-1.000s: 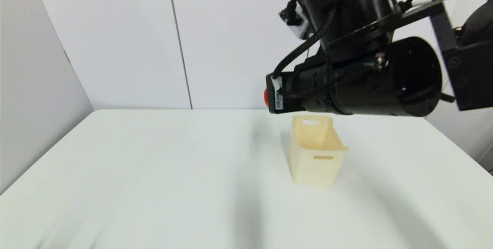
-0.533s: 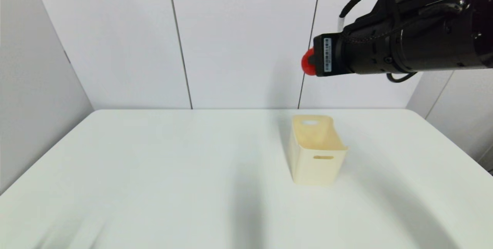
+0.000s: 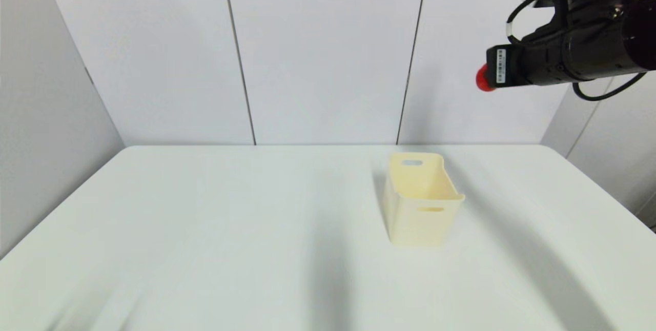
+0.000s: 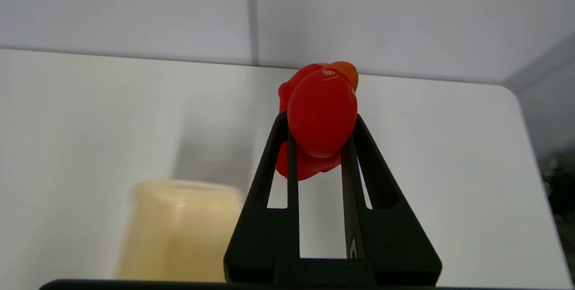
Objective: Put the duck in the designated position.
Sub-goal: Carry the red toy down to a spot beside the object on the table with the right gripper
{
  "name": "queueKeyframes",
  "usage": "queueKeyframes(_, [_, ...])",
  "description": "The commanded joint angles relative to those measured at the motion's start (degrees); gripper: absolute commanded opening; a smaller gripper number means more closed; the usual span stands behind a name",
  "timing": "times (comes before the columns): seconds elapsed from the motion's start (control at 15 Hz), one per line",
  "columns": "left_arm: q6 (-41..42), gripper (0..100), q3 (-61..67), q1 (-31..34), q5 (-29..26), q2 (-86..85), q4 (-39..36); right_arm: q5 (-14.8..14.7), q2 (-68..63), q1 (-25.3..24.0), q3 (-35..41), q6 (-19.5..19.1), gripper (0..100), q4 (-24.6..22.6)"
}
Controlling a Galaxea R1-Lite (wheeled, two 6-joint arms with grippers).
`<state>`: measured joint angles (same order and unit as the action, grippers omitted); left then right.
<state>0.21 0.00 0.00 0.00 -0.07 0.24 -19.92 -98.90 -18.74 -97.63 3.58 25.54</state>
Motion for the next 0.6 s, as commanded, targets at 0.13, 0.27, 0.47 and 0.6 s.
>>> queueKeyframes(0.13, [0.0, 100, 0.0, 0.0, 0.0, 0.1, 0.0, 5.1, -8.1, 13.6, 1.0, -4.5, 0, 0.0])
queueKeyframes(0.27, [0.0, 100, 0.0, 0.0, 0.0, 0.1, 0.0, 7.3, -11.4, 17.2, 1.0, -7.1, 0, 0.0])
queueKeyframes(0.47, [0.0, 100, 0.0, 0.0, 0.0, 0.1, 0.0, 9.9, -15.4, 18.9, 1.0, -9.5, 0, -0.1])
queueKeyframes(0.6, [0.0, 100, 0.0, 0.0, 0.0, 0.1, 0.0, 12.6, -17.7, 19.1, 1.0, -13.0, 0, -0.1])
